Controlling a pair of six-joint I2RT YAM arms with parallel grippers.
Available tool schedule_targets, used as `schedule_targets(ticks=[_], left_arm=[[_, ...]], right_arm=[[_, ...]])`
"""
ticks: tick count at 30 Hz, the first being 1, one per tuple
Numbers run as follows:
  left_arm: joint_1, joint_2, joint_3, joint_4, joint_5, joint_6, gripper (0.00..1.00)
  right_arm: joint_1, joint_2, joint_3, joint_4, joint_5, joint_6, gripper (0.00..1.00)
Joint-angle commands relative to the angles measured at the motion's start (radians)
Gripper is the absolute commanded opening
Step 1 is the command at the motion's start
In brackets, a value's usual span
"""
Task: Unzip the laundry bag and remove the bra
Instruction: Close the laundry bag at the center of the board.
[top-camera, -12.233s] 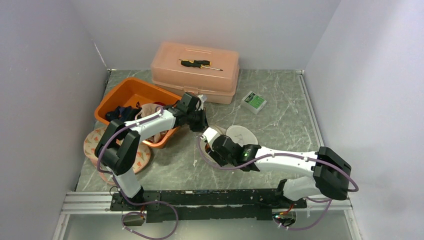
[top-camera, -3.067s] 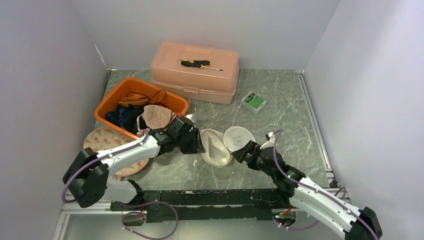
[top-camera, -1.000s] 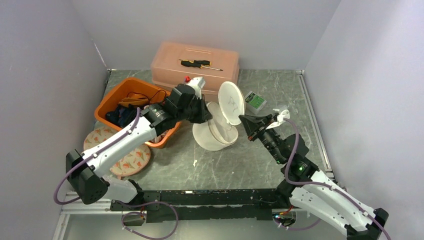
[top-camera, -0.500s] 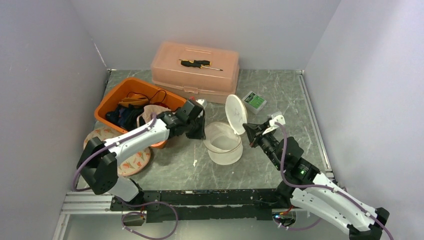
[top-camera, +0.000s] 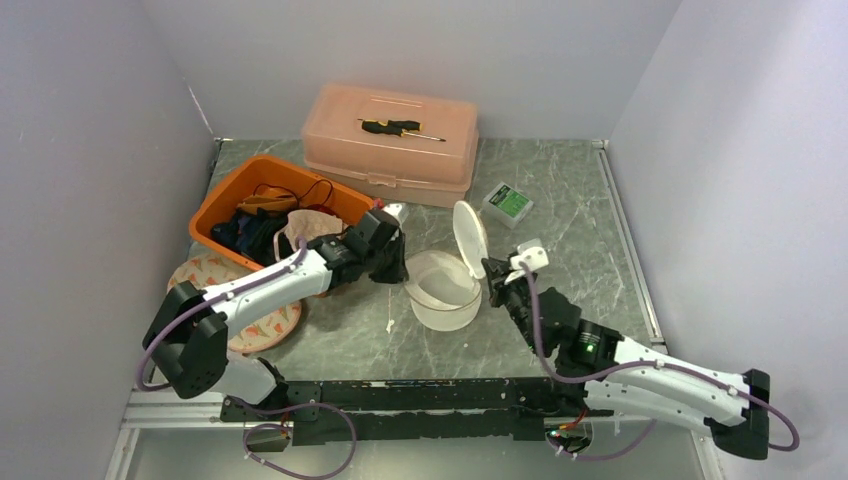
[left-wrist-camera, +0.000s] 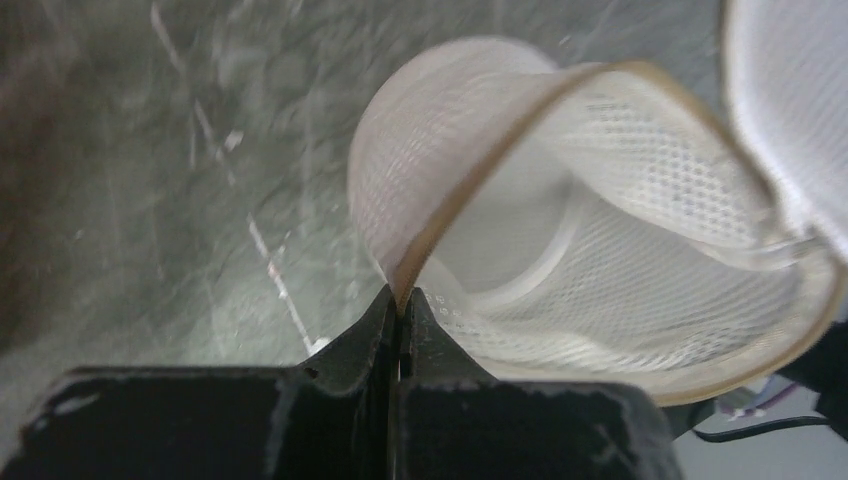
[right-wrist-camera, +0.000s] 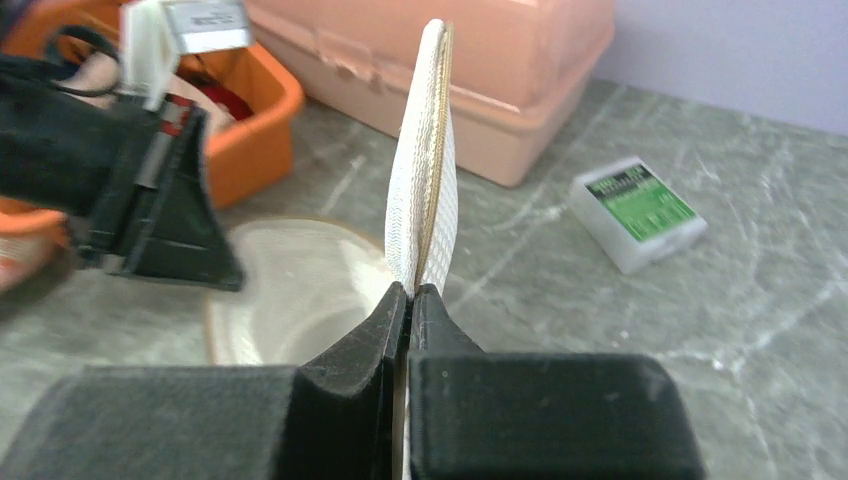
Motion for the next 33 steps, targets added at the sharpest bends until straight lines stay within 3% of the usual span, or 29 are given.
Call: schedule_targets(ticks=[1,7,11,13,16,19,26,33], left_arm=[[0.002,-0.022,-0.029,0.021,-0.012,-0.033,0.03],[0.002,-0.073,-0.023,-0.007,-0.012,-0.046,0.03],[0.002,-0.106,-0.018,-0.021,-0.012,-0.051,0.07],[0.002,-0.116,-0.002,-0.034,-0.012,-0.049,0.21],[0.002,-0.126,0.045,-0.076,-0.012,-0.043,0.6],[0.002,-0.143,0.111,-0.114,-0.012,-0.059,0.77],[0.004,-0.126,0.31,-0.183,-0.012,-0.267,0.93],[0.004,0.035,0.552,-0.288,0.027,-0.44,0.94]], right_arm=[[0.06,0.057,-0.026,0.097,0.259,-0.028,0.0],[0.103,0.102,-0.035,0.186,0.372,-0.075,0.0],[0.113,0.091,-0.029,0.225,0.361,-0.156,0.0],[0.123,0.076,-0.029,0.258,0.326,-0.205,0.0],[0.123,0.078,-0.009,0.245,0.295,-0.233,0.0],[0.126,0.078,-0.01,0.231,0.27,-0.235,0.0],[0.137,0.071,-0.043,0.273,0.241,-0.266,0.0],[0.145,0.098,-0.039,0.282,0.253,-0.286,0.0]])
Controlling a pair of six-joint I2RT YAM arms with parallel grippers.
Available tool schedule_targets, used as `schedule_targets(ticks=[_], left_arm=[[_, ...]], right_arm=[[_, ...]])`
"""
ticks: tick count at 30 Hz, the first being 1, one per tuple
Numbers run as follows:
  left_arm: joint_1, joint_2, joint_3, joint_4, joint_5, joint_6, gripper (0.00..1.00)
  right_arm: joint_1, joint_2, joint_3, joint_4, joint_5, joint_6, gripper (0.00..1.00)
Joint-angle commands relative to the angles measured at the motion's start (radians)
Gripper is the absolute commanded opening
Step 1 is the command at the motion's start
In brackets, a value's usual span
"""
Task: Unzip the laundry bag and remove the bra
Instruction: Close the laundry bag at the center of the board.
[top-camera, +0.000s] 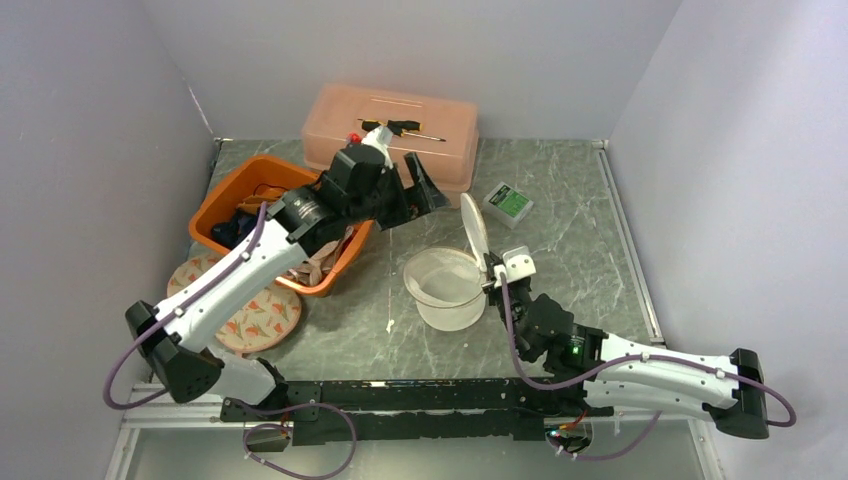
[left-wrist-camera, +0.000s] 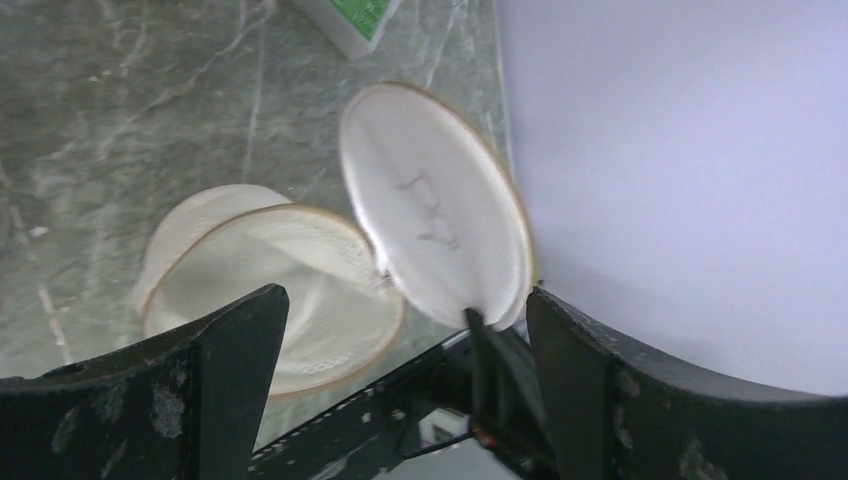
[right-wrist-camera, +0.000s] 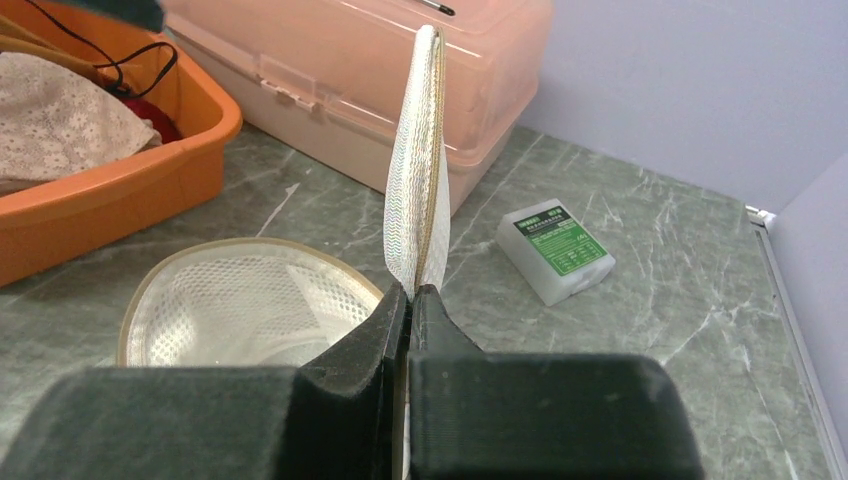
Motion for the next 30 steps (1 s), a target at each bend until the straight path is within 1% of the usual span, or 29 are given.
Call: schedule_targets(ticks=[1,3,11,16,18,20,22,25,27,30], left_arm=[[0.003,0.096,0.111,-0.074,0.034,-0.143,0.94],[0.002,0.132,0.151,-0.078,0.037,-0.162,0.94],[0.003,0.313,0.318,-0.135,0.077,-0.131,0.94],[0.005,0.356,0.371,-0.133,0.068,-0.122,0.94],[0.01,0.376,0.392,-0.135,0.09,-0.121,0.94],[0.027,0.407,0.409,-0.143,0.152,-0.125,0.94],[0.047,0.424,0.398,-0.135,0.222,-0.144,0.9],[0.069,0.411,0.336,-0.079,0.304,-0.172,0.84],[0.082,0.402,0.305,-0.045,0.344,-0.185,0.79],[0.091,0.401,0.297,-0.033,0.379,-0.184,0.72]], right_arm=[[0.013,0.003,0.002,0.057,0.0,-0.028,0.0],[0.014,0.004,0.001,0.055,0.001,-0.026,0.0],[0.023,0.024,-0.003,0.054,-0.008,-0.013,0.0],[0.03,0.021,-0.003,0.051,-0.014,-0.011,0.0],[0.033,0.019,-0.007,0.055,-0.013,-0.018,0.0],[0.037,0.012,-0.014,0.067,-0.015,-0.03,0.0],[0.044,0.004,-0.025,0.081,-0.018,-0.044,0.0],[0.052,-0.004,-0.037,0.096,-0.016,-0.064,0.0],[0.058,-0.004,-0.044,0.109,-0.013,-0.075,0.0],[0.067,0.002,-0.048,0.124,-0.008,-0.089,0.0]])
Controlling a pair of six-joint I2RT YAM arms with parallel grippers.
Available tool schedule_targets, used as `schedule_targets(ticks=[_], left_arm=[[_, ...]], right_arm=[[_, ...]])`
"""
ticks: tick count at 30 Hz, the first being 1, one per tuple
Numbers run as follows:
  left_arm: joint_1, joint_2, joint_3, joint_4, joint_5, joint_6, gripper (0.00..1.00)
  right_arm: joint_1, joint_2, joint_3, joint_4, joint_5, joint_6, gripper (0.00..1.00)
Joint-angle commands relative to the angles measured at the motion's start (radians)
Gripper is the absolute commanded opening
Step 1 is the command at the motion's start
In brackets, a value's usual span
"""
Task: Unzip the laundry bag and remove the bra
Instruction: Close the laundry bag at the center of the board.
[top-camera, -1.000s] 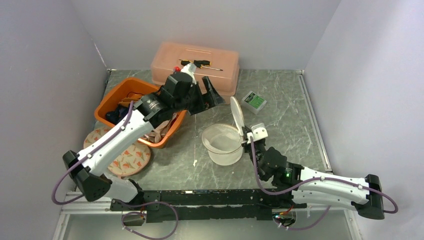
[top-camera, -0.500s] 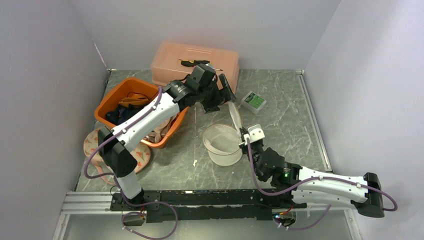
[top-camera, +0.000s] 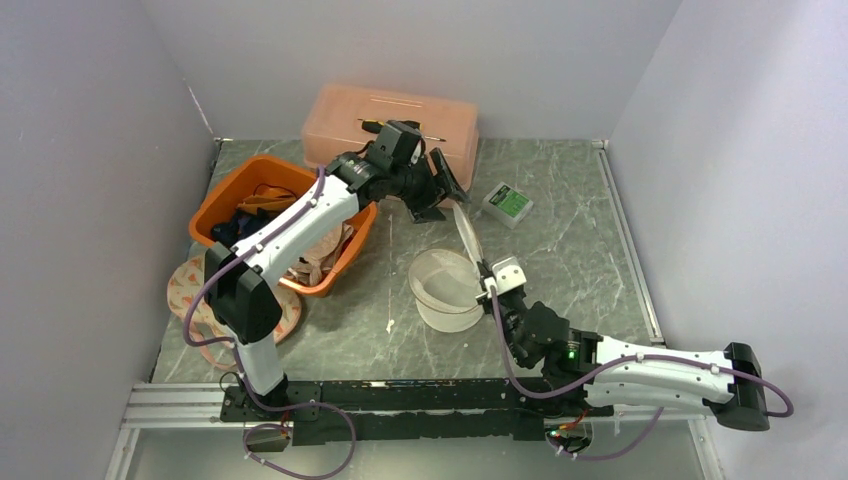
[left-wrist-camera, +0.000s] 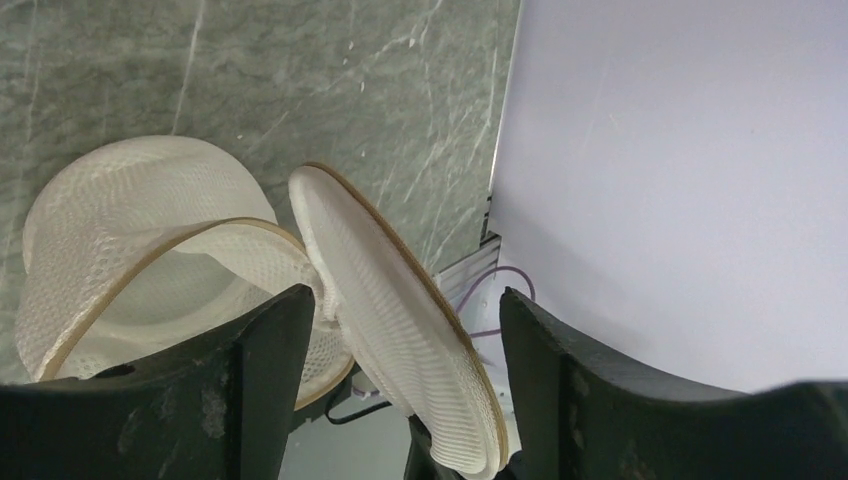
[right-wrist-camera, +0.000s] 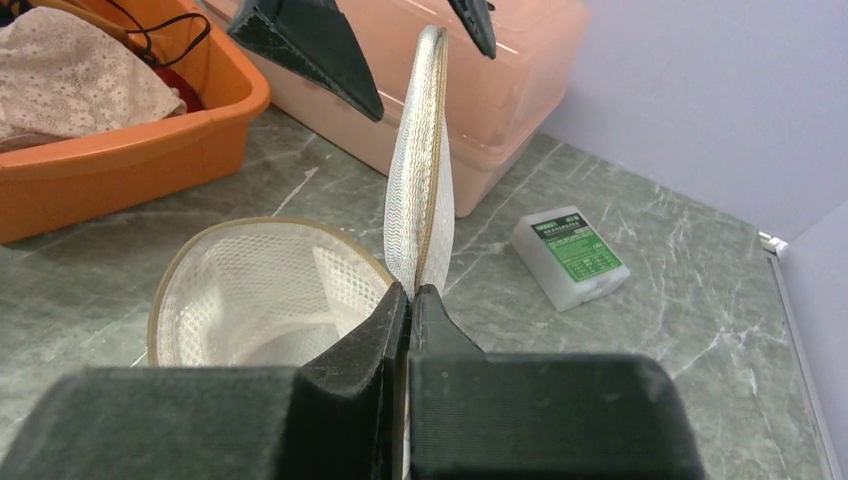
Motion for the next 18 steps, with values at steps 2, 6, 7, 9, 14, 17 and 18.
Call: schedule_targets(ticks=[2,6,7,9,14,17,18], left_arm=[[0.013,-0.007,-0.008,0.059,0.12,-0.017,0.66],[0.015,0.003,-0.026,0.09,0.155,-0.015,0.43],[0.014,0.004,-0.03,0.098,0.161,-0.017,0.37],[0.014,0.002,-0.038,0.112,0.17,-0.016,0.22],[0.015,-0.006,-0.05,0.138,0.172,-0.017,0.03],[0.016,-0.012,-0.049,0.148,0.165,-0.016,0.03],[0.014,-0.016,-0.048,0.149,0.163,-0.013,0.03]], right_arm=[[0.018,0.001,-0.003,0.089,0.009,-0.047,0.0],[0.022,0.01,-0.002,0.099,0.011,-0.057,0.0],[0.023,0.011,0.0,0.097,0.012,-0.056,0.0],[0.027,0.004,0.002,0.086,0.012,-0.047,0.0],[0.027,-0.012,0.064,-0.082,-0.119,0.075,0.44],[0.027,0.005,0.149,-0.241,-0.168,0.183,0.95],[0.026,0.003,0.171,-0.281,-0.179,0.218,0.99]])
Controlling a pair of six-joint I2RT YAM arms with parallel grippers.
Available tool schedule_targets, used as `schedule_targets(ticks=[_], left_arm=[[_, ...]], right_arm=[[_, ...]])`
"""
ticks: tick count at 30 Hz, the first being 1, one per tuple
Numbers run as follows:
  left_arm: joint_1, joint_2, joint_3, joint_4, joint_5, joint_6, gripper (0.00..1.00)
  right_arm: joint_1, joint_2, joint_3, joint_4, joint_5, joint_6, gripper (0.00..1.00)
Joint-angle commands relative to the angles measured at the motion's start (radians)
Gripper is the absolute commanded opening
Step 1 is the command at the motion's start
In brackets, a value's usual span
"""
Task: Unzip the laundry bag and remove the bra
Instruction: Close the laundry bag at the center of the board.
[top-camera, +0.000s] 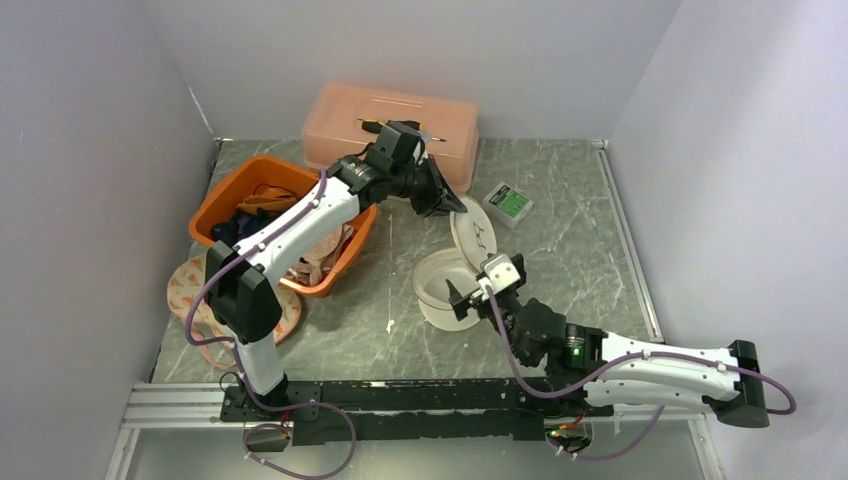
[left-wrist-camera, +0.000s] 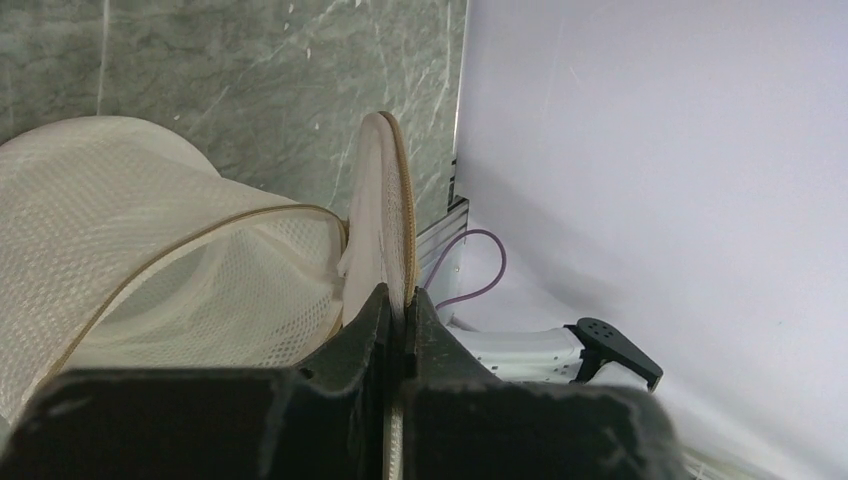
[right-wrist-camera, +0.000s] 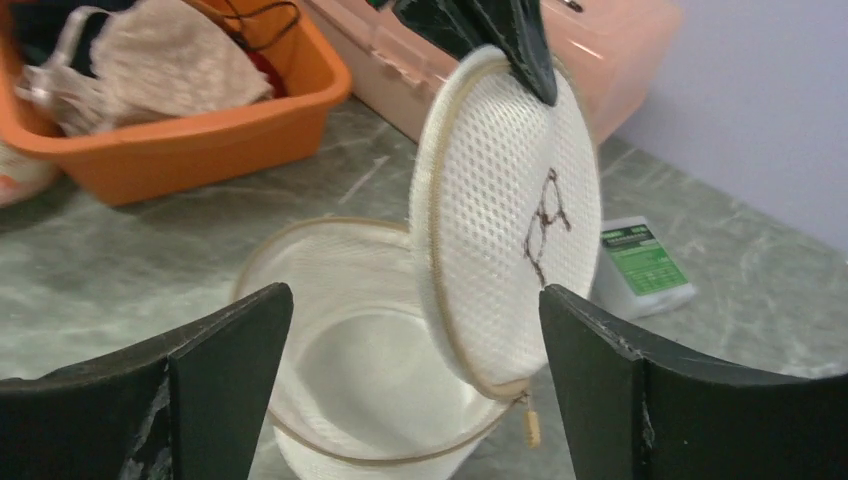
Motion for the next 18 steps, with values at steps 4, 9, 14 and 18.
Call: schedule_targets(ticks=[4,9,14,18], left_arm=[[-0.005,-0.051,-0.029,0.079,-0.002,0.034,0.03],[-0.015,-0.151,-0.178,0.145,-0.074,0.129,0.03],[-0.026,-0.271,-0.434,0.359,-0.12,0.181,0.03],[-0.051,-0.354,-0.57,0.508,-0.145,0.214,0.03]], right_arm=[[-0.001,-0.073,0.176,-0.228,-0.139,0.28,1.0],[-0.077,-0.158,0.199,-0.267,-0.201,0.504,1.0],[-0.252,-0.178,0.205,-0.343,-0.358,0.727,1.0],[-0.398,-0.171,0.166,-0.367,-0.488,0.87,0.99]])
